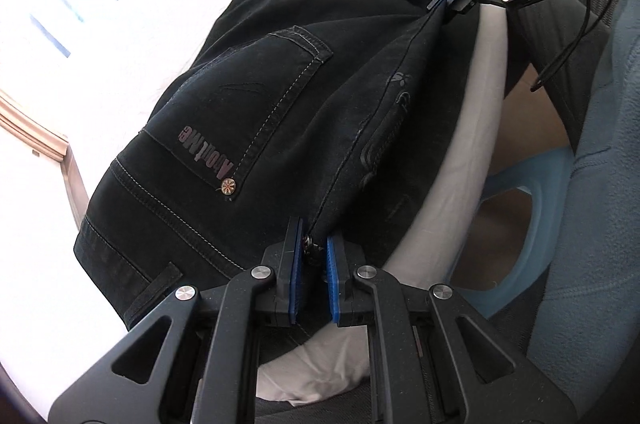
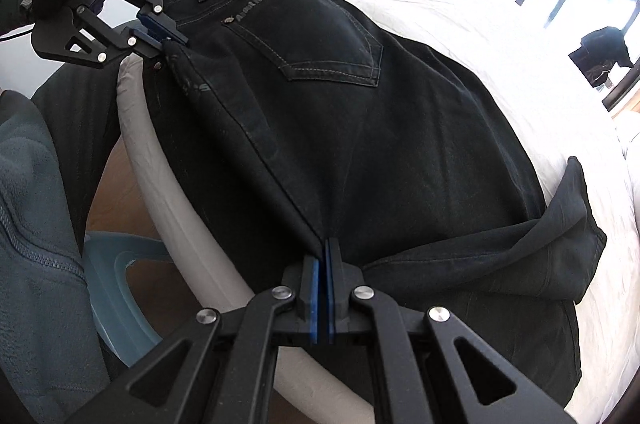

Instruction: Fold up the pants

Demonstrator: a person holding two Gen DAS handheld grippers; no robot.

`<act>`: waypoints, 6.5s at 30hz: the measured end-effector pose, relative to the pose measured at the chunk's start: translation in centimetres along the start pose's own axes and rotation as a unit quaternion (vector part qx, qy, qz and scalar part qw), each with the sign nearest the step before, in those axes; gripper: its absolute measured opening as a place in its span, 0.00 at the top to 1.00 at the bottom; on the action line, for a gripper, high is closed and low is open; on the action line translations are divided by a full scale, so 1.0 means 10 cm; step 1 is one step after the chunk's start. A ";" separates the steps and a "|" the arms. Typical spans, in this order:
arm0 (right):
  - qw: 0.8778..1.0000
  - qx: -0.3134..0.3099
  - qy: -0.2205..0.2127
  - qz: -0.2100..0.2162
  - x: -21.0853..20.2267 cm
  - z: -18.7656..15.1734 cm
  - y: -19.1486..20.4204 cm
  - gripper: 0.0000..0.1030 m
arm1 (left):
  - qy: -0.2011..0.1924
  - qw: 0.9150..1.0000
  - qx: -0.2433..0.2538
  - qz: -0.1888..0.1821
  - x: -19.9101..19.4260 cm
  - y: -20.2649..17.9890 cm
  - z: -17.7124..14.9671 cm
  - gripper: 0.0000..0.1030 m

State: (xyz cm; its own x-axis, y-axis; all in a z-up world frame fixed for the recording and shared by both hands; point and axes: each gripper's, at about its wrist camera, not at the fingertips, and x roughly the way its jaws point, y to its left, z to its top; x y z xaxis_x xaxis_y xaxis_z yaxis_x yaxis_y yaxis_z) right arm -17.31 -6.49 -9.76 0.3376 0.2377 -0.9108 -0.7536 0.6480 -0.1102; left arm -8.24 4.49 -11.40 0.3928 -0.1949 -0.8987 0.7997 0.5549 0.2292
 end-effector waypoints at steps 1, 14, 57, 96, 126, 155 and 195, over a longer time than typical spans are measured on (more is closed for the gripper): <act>1.000 -0.001 0.001 0.000 -0.01 -0.02 -0.01 0.97 | 0.000 1.000 0.001 -0.002 -0.01 0.00 -0.01 0.91; 0.999 -0.025 0.016 -0.015 0.03 -0.05 0.16 0.97 | 0.007 1.000 0.005 -0.014 -0.04 -0.11 -0.08 0.91; 0.973 0.208 -0.088 0.046 -0.30 -0.17 -0.83 0.46 | -0.043 0.974 -0.186 -0.120 0.52 0.32 1.68 0.80; 0.880 0.445 -0.008 -0.165 0.44 0.55 -3.49 0.96 | -0.021 0.961 -0.248 -0.125 1.30 0.34 1.80 0.80; 0.605 0.753 -0.205 -0.160 -0.95 -3.02 -2.55 0.98 | 0.033 0.971 -0.230 -0.051 1.36 -0.15 2.32 0.81; 0.575 0.789 -0.174 -0.129 -0.82 -3.38 -2.35 0.97 | 0.025 0.971 -0.232 -0.041 1.34 -0.17 2.23 0.81; 0.772 0.604 -0.140 0.140 -0.24 -1.52 -2.57 0.45 | -0.026 0.957 -0.282 -0.058 1.11 -0.02 1.81 0.80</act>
State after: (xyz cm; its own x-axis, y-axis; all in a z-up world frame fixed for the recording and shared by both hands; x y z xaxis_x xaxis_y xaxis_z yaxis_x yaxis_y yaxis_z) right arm -7.38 -34.72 -10.82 0.4934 0.5284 -0.6909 0.1996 0.7044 0.6812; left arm 4.23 -12.42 -14.68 0.3493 -0.3131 -0.8831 0.4732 0.8724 -0.1221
